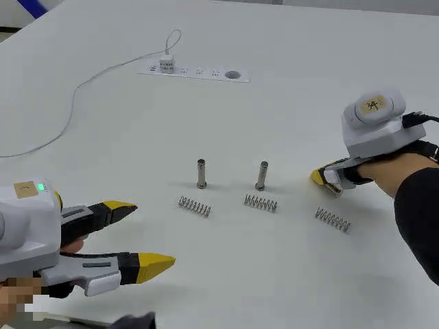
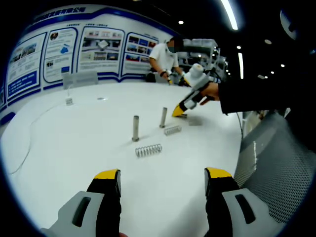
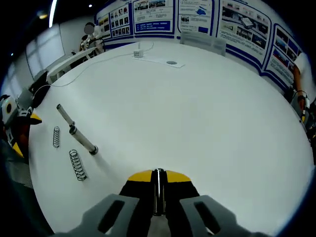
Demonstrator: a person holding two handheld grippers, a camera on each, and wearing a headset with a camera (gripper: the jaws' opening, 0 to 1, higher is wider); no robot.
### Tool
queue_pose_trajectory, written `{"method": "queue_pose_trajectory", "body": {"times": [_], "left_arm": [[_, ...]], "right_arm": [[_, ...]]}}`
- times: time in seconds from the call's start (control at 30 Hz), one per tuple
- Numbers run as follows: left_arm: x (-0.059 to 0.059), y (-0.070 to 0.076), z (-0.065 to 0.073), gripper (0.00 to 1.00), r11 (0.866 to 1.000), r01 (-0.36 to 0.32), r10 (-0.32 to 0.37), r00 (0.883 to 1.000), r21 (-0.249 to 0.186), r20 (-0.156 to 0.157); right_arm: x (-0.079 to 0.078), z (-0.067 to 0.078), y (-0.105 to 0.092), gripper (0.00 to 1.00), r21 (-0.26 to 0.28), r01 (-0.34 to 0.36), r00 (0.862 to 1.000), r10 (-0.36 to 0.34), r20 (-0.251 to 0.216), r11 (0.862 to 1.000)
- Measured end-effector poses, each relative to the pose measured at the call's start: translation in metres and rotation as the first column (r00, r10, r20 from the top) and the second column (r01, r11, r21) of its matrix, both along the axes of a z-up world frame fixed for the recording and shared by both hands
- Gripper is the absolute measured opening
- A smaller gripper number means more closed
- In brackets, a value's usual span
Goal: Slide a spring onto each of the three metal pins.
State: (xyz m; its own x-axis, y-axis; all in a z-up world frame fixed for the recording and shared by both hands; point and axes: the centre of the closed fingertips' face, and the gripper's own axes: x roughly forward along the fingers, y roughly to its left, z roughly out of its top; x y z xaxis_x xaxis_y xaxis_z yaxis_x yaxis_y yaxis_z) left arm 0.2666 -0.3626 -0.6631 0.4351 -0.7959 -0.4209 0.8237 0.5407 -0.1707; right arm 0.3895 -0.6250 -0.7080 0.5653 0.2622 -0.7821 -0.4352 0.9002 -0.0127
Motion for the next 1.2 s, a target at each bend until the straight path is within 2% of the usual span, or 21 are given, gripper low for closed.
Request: {"method": "queue_pose_trajectory", "body": {"times": [0.37,0.63,1.2], "left_arm": [[0.0,0.0,0.002,0.7,1.0,-0.001,0.001,1.0,-0.005,0.004],[0.0,0.0,0.002,0.7,1.0,0.0,0.0,1.0,-0.005,0.008],[0.001,0.001,0.004,0.7,1.0,-0.002,0.003,1.0,-0.01,0.014]], "right_arm": [[-0.01,0.026,0.002,0.08,0.038,0.005,0.999,-0.007,0.05,0.999],[-0.019,0.038,0.0,0.09,0.039,0.005,0.996,-0.009,0.088,0.999],[-0.026,0.048,0.001,0.09,0.057,0.011,0.994,-0.018,0.112,0.998]]}}
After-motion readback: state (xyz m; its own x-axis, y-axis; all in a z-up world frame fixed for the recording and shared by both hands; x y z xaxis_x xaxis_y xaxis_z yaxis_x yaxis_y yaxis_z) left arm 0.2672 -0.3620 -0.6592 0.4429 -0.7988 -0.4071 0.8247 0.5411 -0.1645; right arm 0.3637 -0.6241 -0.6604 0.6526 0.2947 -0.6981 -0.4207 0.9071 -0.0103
